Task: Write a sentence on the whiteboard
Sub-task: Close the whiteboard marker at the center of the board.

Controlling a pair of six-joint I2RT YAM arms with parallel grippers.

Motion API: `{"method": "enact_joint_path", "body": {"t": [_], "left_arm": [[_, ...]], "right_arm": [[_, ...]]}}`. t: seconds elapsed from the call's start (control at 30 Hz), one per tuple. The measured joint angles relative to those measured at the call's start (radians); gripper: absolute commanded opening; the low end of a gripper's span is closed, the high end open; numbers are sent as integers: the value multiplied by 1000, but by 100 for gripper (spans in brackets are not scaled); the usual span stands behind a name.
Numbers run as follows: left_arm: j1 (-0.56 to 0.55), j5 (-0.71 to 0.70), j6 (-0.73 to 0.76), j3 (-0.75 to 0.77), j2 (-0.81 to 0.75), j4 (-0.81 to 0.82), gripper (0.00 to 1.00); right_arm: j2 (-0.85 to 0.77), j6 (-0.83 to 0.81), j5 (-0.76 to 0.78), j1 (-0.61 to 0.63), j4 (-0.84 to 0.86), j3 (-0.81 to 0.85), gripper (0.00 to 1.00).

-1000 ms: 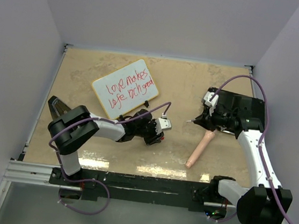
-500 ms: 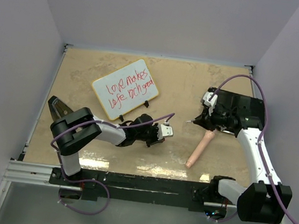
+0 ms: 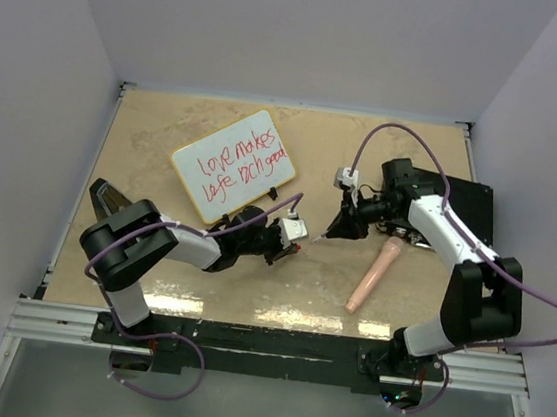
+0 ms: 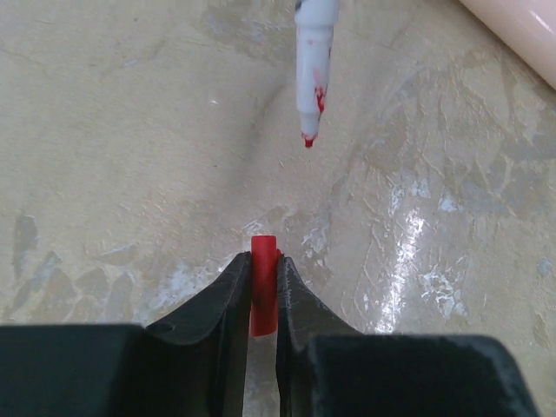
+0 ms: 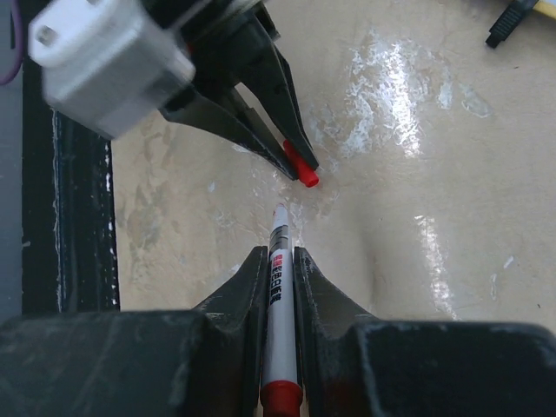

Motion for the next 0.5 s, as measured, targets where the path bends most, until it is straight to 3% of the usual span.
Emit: {"method": "enact_joint_path", "body": {"t": [0.13,0.5], "left_arm": [[6,0,-31,-43,-42,69,0],[6,6,-92,-118,-64,244,0]], "right_arm": [[84,-1,-39,-1,-17,23,0],[89,9,-98,-1,-25,23,0]]}}
